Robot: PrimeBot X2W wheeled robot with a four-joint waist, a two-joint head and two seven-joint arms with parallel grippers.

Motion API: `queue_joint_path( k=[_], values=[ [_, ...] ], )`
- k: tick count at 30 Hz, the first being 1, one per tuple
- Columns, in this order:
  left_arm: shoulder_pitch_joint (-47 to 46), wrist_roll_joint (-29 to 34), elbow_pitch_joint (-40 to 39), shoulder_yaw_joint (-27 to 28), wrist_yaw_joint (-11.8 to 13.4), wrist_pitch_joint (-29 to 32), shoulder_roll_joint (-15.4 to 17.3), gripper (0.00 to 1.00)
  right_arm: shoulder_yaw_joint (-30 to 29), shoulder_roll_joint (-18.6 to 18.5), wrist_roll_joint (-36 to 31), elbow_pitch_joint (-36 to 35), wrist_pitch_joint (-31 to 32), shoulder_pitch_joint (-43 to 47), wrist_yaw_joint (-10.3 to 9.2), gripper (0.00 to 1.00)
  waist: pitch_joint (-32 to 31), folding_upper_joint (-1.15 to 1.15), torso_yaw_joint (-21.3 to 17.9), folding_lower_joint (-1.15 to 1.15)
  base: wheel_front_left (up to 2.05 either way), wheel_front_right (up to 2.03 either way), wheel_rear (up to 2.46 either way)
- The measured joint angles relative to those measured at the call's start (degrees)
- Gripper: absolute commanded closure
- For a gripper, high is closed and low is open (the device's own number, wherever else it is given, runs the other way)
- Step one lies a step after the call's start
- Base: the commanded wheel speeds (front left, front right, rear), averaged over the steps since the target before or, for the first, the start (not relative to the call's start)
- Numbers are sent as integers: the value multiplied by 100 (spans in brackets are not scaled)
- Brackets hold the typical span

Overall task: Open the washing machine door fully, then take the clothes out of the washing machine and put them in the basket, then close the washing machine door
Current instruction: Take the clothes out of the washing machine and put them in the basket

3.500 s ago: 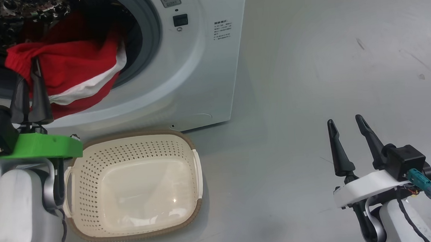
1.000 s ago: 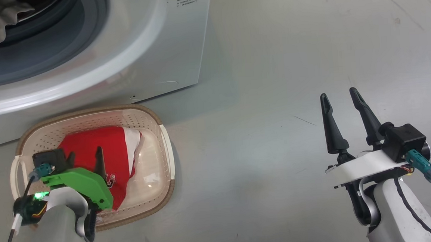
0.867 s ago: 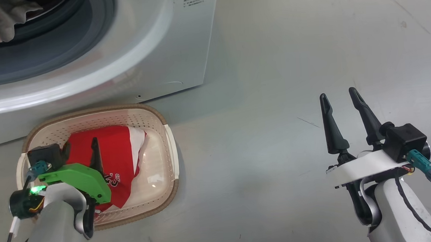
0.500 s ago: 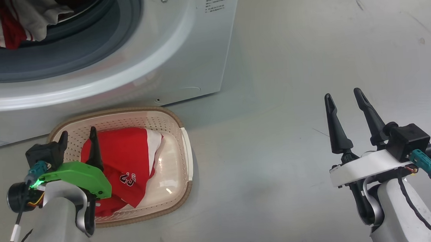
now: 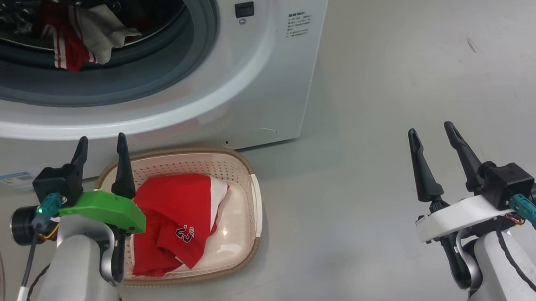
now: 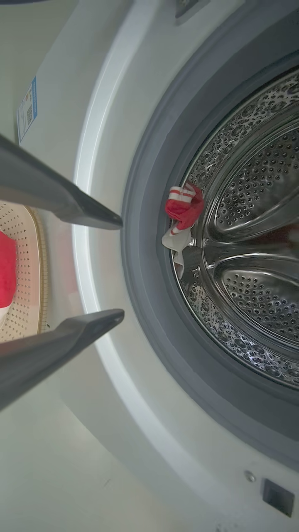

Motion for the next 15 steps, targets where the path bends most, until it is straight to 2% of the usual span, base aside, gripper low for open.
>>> queue_joint_path(
  k=[6, 15],
  values=[
    [372, 147, -679, 27, 36, 1, -25, 0, -24, -54, -47, 71, 0, 222, 0, 0, -342, 0, 150, 0, 0, 0, 0],
    [1100, 253, -1198, 36, 90, 1, -22, 0, -14, -48, -64, 125, 0, 464, -1, 0, -793, 0, 254, 0, 0, 0, 0]
  ],
)
